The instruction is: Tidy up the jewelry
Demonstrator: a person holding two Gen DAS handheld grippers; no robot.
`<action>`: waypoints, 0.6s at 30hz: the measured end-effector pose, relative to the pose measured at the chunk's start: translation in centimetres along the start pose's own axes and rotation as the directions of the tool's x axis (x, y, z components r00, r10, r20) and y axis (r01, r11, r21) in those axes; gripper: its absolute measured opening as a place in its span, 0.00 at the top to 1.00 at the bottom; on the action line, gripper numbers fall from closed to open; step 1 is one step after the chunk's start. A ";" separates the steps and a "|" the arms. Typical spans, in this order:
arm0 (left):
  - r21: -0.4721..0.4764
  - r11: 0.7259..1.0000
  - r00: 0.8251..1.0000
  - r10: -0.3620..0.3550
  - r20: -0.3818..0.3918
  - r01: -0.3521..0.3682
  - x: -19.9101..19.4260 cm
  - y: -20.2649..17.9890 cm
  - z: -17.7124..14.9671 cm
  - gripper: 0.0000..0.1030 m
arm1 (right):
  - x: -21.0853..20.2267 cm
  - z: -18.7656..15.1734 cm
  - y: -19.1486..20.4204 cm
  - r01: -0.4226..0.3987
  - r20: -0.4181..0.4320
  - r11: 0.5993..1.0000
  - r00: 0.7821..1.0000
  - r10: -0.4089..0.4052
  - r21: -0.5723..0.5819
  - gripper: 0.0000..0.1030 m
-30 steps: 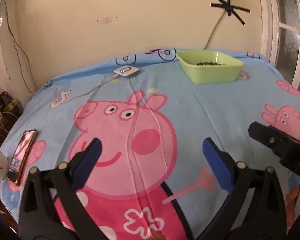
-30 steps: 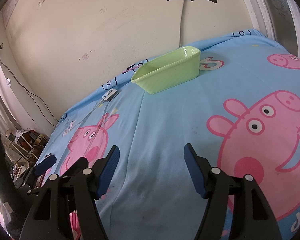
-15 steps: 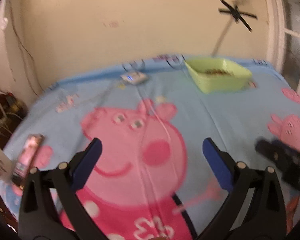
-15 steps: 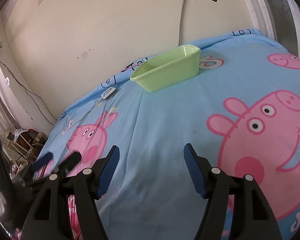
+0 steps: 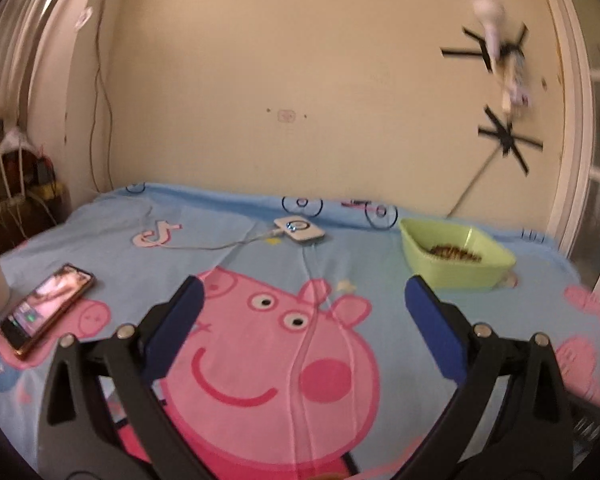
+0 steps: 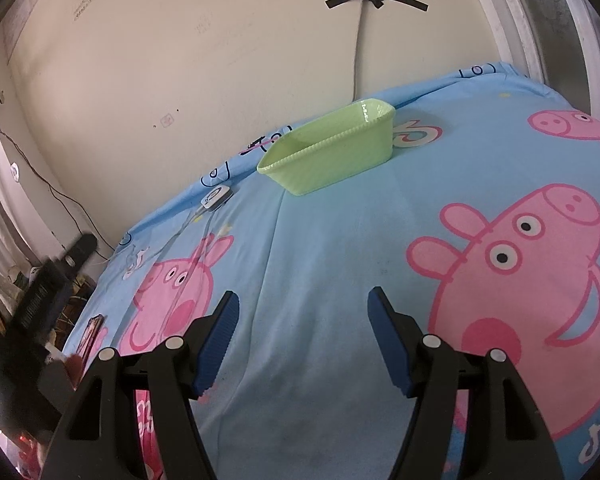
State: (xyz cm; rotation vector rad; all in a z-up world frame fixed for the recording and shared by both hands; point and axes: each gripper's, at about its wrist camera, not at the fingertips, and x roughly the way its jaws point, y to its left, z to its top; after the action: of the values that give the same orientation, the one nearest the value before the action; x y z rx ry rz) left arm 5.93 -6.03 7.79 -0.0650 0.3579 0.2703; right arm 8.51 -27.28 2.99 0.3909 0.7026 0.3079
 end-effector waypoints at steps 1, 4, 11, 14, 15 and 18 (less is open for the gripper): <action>0.017 1.000 1.000 0.006 -0.006 -0.006 0.1 -0.4 -0.1 0.06 | 0.0 0.0 -0.1 0.000 0.001 1.000 1.000 0.000 0.001 0.59; 0.043 0.999 1.000 0.018 0.002 -0.018 -0.3 -1.0 -0.2 0.06 | -0.1 0.0 -0.1 0.000 0.002 1.000 1.000 0.000 0.001 0.59; 0.079 0.997 0.997 0.029 -0.065 -0.024 0.3 -1.5 -0.6 0.06 | 0.0 0.0 -0.1 0.000 0.004 1.000 1.000 0.000 0.000 0.59; 0.091 0.996 0.997 0.025 -0.074 -0.018 0.5 -1.8 -0.6 0.06 | -0.1 0.0 -0.1 0.001 0.005 1.000 1.000 -0.001 -0.002 0.59; 0.100 0.995 0.995 0.023 -0.092 -0.014 0.7 -1.8 -0.6 0.06 | -0.1 0.0 -0.1 0.001 0.006 1.000 1.000 -0.001 -0.002 0.59; 0.146 0.989 0.987 0.028 -0.155 -0.005 1.2 -2.1 -0.4 0.06 | -0.2 0.0 -0.1 -0.002 0.008 1.000 1.000 0.002 0.000 0.59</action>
State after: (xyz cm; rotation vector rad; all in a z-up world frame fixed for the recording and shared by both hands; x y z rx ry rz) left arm 7.46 -7.82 7.04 0.0610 0.5344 0.2559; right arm 8.38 -27.46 3.00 0.3929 0.6948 0.3077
